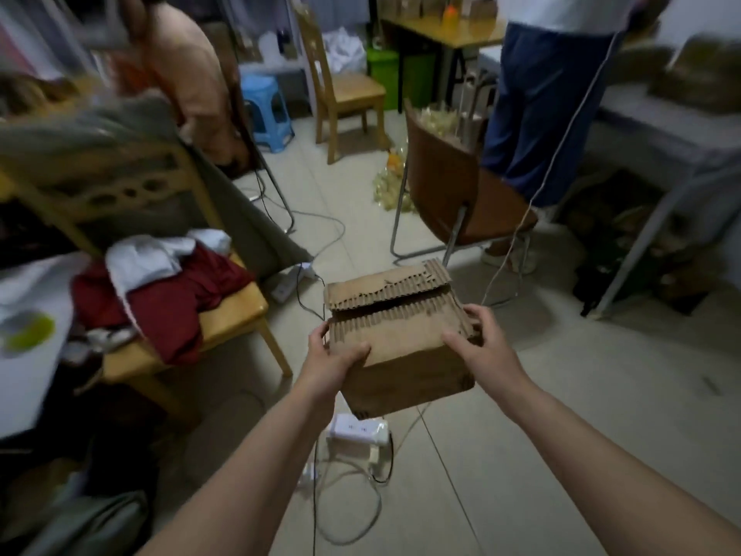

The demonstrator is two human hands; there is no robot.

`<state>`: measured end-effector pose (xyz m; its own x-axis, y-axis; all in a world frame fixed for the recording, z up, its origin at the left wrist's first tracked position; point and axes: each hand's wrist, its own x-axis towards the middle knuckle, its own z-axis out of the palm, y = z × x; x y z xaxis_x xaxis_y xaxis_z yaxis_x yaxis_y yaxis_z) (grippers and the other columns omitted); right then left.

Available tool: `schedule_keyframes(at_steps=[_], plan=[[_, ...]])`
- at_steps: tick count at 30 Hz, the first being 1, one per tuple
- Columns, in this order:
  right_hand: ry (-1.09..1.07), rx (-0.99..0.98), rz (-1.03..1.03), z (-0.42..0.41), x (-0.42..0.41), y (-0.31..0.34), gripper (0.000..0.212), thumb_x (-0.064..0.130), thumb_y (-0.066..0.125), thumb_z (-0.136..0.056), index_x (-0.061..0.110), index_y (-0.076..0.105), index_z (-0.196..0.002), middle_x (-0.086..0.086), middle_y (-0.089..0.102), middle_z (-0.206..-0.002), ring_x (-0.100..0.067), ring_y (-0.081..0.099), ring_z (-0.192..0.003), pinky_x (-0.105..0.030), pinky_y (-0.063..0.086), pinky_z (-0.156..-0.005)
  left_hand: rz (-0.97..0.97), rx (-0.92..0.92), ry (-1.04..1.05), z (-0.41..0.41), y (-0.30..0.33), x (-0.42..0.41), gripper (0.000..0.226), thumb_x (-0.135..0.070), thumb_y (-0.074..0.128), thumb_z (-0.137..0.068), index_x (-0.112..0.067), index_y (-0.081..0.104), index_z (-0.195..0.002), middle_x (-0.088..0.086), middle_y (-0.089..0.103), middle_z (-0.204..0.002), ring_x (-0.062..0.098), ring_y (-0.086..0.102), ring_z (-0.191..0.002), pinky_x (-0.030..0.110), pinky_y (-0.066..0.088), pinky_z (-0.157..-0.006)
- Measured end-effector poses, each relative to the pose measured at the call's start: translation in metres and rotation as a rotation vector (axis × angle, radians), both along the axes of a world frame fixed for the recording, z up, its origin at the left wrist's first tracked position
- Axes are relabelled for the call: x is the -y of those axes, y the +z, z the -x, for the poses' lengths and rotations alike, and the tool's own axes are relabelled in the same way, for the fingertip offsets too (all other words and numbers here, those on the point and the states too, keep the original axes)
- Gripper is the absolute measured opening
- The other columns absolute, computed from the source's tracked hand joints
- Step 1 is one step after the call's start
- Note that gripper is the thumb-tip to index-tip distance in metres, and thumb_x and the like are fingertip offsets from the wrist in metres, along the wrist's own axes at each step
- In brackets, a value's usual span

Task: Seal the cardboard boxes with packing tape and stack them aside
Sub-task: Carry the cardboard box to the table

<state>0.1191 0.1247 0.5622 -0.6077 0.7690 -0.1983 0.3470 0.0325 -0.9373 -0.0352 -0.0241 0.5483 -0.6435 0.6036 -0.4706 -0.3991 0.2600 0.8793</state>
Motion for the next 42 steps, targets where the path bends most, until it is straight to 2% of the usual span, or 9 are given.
schedule_keyframes(at_steps=[5,8,12,19,24,27,30,37,42], plan=[[0.006,-0.069,-0.028,0.002,0.038,0.152,0.036,0.024,0.060,-0.092,0.020,0.034,-0.117,0.006,0.046,-0.104,-0.006,0.049,-0.091,-0.023,0.042,-0.064,-0.016,-0.113,0.074,-0.005,0.162,0.033,0.093,-0.053,0.073,-0.069,-0.030,0.029,-0.147,-0.002,0.046,-0.134,0.024,0.048,-0.121,0.046,0.048,-0.097],[0.002,-0.089,-0.062,0.002,0.059,0.213,0.034,0.028,0.059,-0.092,0.019,0.035,-0.114,0.009,0.045,-0.101,-0.004,0.048,-0.090,-0.022,0.039,-0.064,0.006,-0.100,0.121,-0.006,0.226,0.051,0.089,-0.083,0.055,-0.061,-0.028,0.054,-0.131,0.001,0.061,-0.123,0.026,0.055,-0.114,0.048,0.044,-0.100],[-0.094,-0.114,-0.087,0.005,0.084,0.246,0.033,0.034,0.057,-0.093,0.015,0.036,-0.110,0.005,0.048,-0.100,-0.009,0.050,-0.092,-0.022,0.039,-0.064,-0.013,-0.192,0.095,-0.005,0.270,0.074,0.066,-0.078,0.038,-0.077,-0.026,0.055,-0.115,0.002,0.060,-0.117,0.025,0.054,-0.111,0.048,0.045,-0.097],[-0.215,-0.218,0.004,0.020,0.115,0.252,0.043,0.051,0.047,-0.093,0.010,0.045,-0.106,-0.003,0.056,-0.101,-0.015,0.054,-0.090,-0.026,0.041,-0.067,-0.068,-0.236,-0.004,0.022,0.273,0.098,0.065,-0.068,0.038,-0.089,-0.031,0.027,-0.141,0.003,0.050,-0.129,0.028,0.046,-0.121,0.054,0.037,-0.105],[-0.236,-0.164,-0.051,0.035,0.115,0.248,0.046,0.053,0.042,-0.094,0.016,0.044,-0.122,-0.004,0.054,-0.112,-0.016,0.053,-0.093,-0.028,0.038,-0.068,-0.030,-0.171,0.013,0.033,0.258,0.100,0.114,-0.100,0.043,-0.049,-0.023,0.049,-0.133,0.003,0.061,-0.123,0.026,0.056,-0.114,0.052,0.044,-0.102],[-0.155,-0.050,-0.076,0.048,0.096,0.244,0.053,0.053,0.035,-0.097,0.023,0.039,-0.141,-0.005,0.042,-0.134,-0.024,0.044,-0.121,-0.033,0.035,-0.091,-0.032,-0.096,-0.016,0.040,0.259,0.091,0.073,-0.081,0.036,-0.078,-0.024,0.063,-0.114,0.004,0.067,-0.110,0.024,0.062,-0.103,0.045,0.049,-0.096],[-0.138,0.002,-0.043,0.061,0.064,0.237,0.051,0.052,0.032,-0.098,0.025,0.042,-0.141,-0.008,0.040,-0.140,-0.027,0.042,-0.126,-0.044,0.036,-0.105,0.001,-0.102,-0.061,0.055,0.252,0.069,0.065,-0.074,0.030,-0.085,-0.024,0.065,-0.108,0.006,0.068,-0.106,0.024,0.063,-0.100,0.044,0.049,-0.095],[-0.095,-0.061,0.006,0.096,-0.041,0.235,0.042,0.039,0.034,-0.102,0.021,0.044,-0.139,-0.003,0.055,-0.130,-0.023,0.050,-0.120,-0.041,0.041,-0.101,-0.026,-0.115,-0.054,0.081,0.252,-0.031,0.072,-0.080,0.023,-0.077,-0.030,0.065,-0.105,0.005,0.066,-0.110,0.026,0.060,-0.105,0.043,0.048,-0.092],[-0.072,-0.117,0.029,0.111,-0.134,0.246,0.035,0.036,0.034,-0.103,0.024,0.048,-0.132,0.000,0.061,-0.116,-0.017,0.058,-0.104,-0.029,0.047,-0.077,-0.075,-0.127,-0.044,0.096,0.265,-0.128,0.069,-0.076,0.015,-0.087,-0.031,0.063,-0.110,0.007,0.066,-0.113,0.027,0.061,-0.106,0.043,0.048,-0.092]])
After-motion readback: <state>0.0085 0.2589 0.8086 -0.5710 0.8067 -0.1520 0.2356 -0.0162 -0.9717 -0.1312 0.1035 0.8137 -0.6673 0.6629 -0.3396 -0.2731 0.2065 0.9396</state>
